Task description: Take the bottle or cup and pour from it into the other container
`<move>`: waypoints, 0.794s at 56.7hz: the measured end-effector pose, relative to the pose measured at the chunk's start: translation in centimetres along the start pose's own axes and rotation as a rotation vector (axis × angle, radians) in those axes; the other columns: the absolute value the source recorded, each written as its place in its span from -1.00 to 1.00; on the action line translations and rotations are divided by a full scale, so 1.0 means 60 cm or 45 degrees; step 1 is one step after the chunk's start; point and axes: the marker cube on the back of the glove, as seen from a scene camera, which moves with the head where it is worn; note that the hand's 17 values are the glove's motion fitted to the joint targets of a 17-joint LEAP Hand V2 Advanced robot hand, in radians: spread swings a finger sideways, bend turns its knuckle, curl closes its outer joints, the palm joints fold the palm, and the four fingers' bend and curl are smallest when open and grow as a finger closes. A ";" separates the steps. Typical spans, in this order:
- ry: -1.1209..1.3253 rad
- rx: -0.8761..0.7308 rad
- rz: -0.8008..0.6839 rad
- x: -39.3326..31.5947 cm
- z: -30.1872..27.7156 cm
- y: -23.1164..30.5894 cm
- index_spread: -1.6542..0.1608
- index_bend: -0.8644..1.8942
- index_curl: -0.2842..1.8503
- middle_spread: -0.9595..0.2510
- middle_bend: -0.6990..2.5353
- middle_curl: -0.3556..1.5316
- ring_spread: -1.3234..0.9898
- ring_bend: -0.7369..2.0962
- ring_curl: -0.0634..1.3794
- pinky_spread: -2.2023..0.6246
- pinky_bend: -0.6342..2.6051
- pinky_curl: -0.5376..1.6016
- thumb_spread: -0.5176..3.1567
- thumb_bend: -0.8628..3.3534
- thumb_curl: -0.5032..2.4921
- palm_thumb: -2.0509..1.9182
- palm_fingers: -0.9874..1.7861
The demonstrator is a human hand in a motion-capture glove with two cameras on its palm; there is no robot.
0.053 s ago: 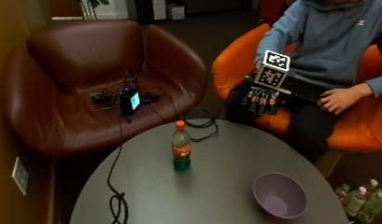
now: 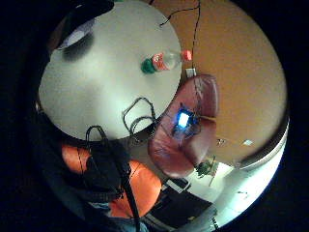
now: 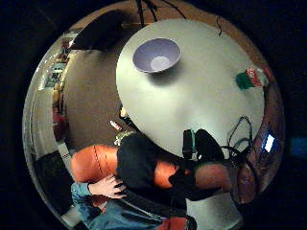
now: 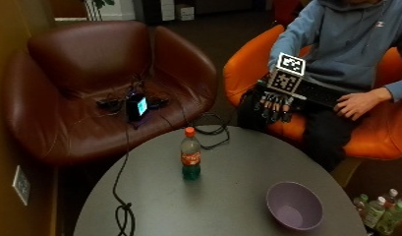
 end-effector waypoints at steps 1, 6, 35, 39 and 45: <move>-0.077 0.024 -0.008 0.011 0.007 0.022 0.52 -0.27 -0.67 0.50 -0.47 -0.57 0.12 -0.28 -0.81 0.66 -0.31 -0.36 -0.43 -0.43 -0.55 0.33 -0.16; -0.162 0.056 -0.017 0.024 0.017 0.041 0.45 -0.27 -0.64 0.47 -0.46 -0.53 0.11 -0.26 -0.76 0.69 -0.29 -0.31 -0.34 -0.45 -0.52 0.35 -0.18; -0.185 0.073 0.052 0.104 0.037 0.009 0.36 -0.29 -0.59 0.47 -0.45 -0.39 0.12 -0.20 -0.61 0.72 -0.24 -0.21 -0.20 -0.58 -0.42 0.37 -0.30; -0.184 0.067 0.066 0.119 0.043 0.012 0.36 -0.28 -0.58 0.47 -0.45 -0.38 0.12 -0.20 -0.60 0.72 -0.25 -0.21 -0.20 -0.60 -0.42 0.37 -0.31; -0.180 0.070 0.096 0.147 0.053 0.019 0.36 -0.28 -0.58 0.48 -0.45 -0.36 0.12 -0.20 -0.59 0.72 -0.25 -0.20 -0.20 -0.61 -0.42 0.36 -0.32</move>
